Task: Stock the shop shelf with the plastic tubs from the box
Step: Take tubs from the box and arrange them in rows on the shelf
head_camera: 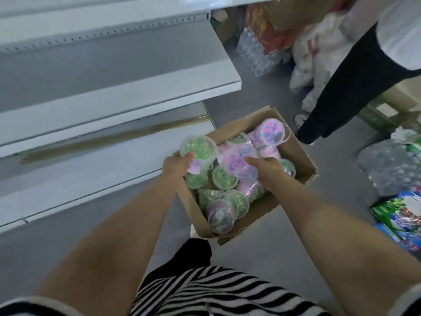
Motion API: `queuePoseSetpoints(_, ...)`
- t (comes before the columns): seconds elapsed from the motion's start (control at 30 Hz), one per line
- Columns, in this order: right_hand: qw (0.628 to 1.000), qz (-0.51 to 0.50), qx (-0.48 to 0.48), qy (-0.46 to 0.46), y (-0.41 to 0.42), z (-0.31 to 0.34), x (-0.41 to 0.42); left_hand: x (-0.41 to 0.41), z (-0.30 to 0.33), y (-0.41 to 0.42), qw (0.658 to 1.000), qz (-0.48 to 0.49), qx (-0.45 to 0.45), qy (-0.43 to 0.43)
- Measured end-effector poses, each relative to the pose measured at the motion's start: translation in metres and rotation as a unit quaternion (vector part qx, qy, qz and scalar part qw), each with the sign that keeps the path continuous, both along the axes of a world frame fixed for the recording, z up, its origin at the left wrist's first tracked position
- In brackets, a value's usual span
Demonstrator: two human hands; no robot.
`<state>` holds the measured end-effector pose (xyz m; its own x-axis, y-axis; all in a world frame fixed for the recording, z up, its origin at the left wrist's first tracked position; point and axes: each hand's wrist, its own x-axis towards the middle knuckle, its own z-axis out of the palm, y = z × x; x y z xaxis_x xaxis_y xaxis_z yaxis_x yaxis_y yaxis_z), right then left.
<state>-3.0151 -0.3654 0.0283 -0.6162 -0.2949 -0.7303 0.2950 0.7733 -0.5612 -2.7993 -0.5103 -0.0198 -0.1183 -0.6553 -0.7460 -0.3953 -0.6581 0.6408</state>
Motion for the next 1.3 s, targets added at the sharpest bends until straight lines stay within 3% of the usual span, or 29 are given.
queuePoseSetpoints(0.13,0.996,0.016,-0.086,-0.016,0.009,0.036,0.036,0.046,0.041,0.016,0.998,0.033,-0.045,0.014)
queuePoseSetpoints(0.37,0.974,0.071,-0.202,-0.081,0.017,0.107,0.098,0.122,0.126,0.049,0.979,0.136,-0.079,0.129)
queuePoseSetpoints(0.7,0.937,0.147,-0.295,-0.116,-0.028,0.194,0.186,0.227,0.232,0.035,0.947,0.225,-0.181,0.139)
queuePoseSetpoints(1.07,0.895,0.232,-0.361,-0.125,-0.142,0.263,0.277,0.315,0.297,-0.053,0.911,0.279,-0.236,0.193)
queuePoseSetpoints(1.3,0.891,0.203,-0.395,-0.095,-0.231,0.296,0.320,0.343,0.330,-0.155,0.900,0.278,-0.273,0.193)
